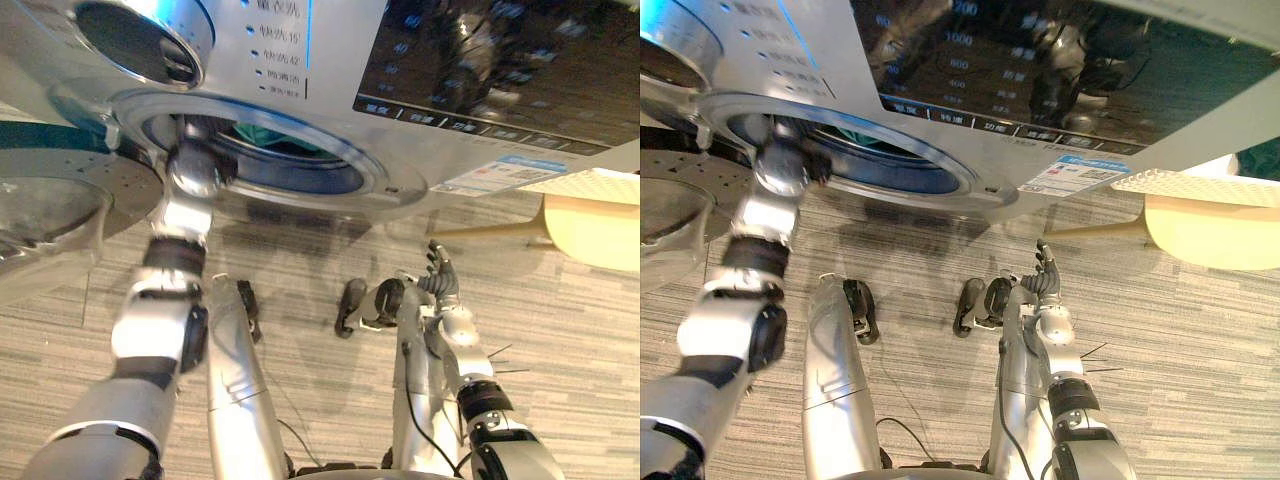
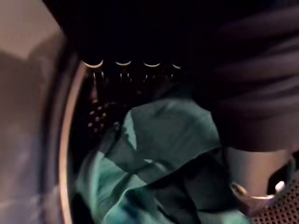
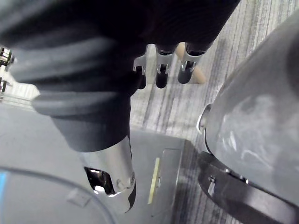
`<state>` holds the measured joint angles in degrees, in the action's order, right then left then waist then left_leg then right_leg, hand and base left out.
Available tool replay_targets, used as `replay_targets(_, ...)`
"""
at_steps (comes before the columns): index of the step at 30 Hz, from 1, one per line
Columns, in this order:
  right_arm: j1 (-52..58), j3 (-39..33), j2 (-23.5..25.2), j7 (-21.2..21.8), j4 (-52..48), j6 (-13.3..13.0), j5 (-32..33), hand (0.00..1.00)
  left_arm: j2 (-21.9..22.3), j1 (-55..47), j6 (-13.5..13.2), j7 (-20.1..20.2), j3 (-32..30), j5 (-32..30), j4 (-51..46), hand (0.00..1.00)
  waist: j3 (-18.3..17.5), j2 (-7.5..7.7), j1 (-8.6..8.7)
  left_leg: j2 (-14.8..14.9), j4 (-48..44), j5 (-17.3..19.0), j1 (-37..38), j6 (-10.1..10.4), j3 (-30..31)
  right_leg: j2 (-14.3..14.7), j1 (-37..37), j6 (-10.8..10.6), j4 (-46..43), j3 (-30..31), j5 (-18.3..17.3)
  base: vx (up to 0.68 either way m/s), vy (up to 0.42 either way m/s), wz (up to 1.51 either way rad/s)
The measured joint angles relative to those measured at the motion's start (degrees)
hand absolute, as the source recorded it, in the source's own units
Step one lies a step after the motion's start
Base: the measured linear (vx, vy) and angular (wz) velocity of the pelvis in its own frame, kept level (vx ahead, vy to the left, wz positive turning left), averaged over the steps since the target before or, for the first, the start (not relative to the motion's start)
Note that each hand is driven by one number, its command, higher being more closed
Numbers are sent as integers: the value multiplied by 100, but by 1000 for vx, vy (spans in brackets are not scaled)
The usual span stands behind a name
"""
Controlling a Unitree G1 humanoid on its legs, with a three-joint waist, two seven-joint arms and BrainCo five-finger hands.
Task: Pick up the laundry basket with both hands and put the clothes into the washing machine.
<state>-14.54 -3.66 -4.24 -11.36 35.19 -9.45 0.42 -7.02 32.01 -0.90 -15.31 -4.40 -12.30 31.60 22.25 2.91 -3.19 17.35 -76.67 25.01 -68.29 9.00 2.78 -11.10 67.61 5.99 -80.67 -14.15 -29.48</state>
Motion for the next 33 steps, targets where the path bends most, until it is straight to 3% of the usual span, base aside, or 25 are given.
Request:
replay_targets(3,491,-50,125,-19,-68,112,-164,0,591,-1474,-39,46,65,470,-56,0,-79,-69,-93,-68,577,-79,848,18,-16,-10,-922,-74,510,-159,-39,67,-90,25)
replay_targets(6,1045,-100,179,25,-69,126,-230,0,612,-2389,-204,288,150,964,-43,0,-293,-78,-95,-152,1315,-239,1712,42,-162,-25,-1782,-231,1146,-242,0,82,-63,29)
replay_targets(9,1472,-99,240,30,-20,176,-230,0,593,-2898,-295,408,148,1065,144,0,-518,-144,-84,-209,2159,-482,2600,7,-293,-5,-2696,-330,1950,-406,202,117,8,21)
replay_targets(18,1778,-81,430,44,770,253,-207,0,627,-3262,-391,536,158,1156,1476,0,-1111,-188,-55,-442,4718,-1338,4804,-180,-912,187,-4676,-635,4427,-463,1167,139,75,1)
replay_targets(20,1727,-82,364,54,1297,266,-206,0,586,-3265,-394,565,158,1096,1942,0,-1349,-206,-22,-586,5647,-1699,5336,-250,-1064,256,-5090,-738,5270,-442,1547,149,95,-9)
replay_targets(23,1612,-90,279,156,1706,339,-207,0,473,-3342,-387,703,169,903,2257,0,-1431,-258,100,-741,6686,-2130,6054,-320,-1282,398,-5632,-833,6271,-317,2052,154,118,-24)
replay_targets(29,1621,-187,208,163,2041,382,-211,0,330,-3425,-337,802,273,411,2525,0,-1696,-299,168,-925,7278,-2222,6835,-357,-1754,585,-6474,-1000,7632,88,2780,96,110,-38)
replay_targets(33,1436,-196,149,169,1547,571,-204,0,291,-3436,-326,868,454,200,2538,0,-1690,-286,242,-957,7284,-2218,7078,-360,-2310,634,-6343,-995,7783,771,3032,-40,65,-91)
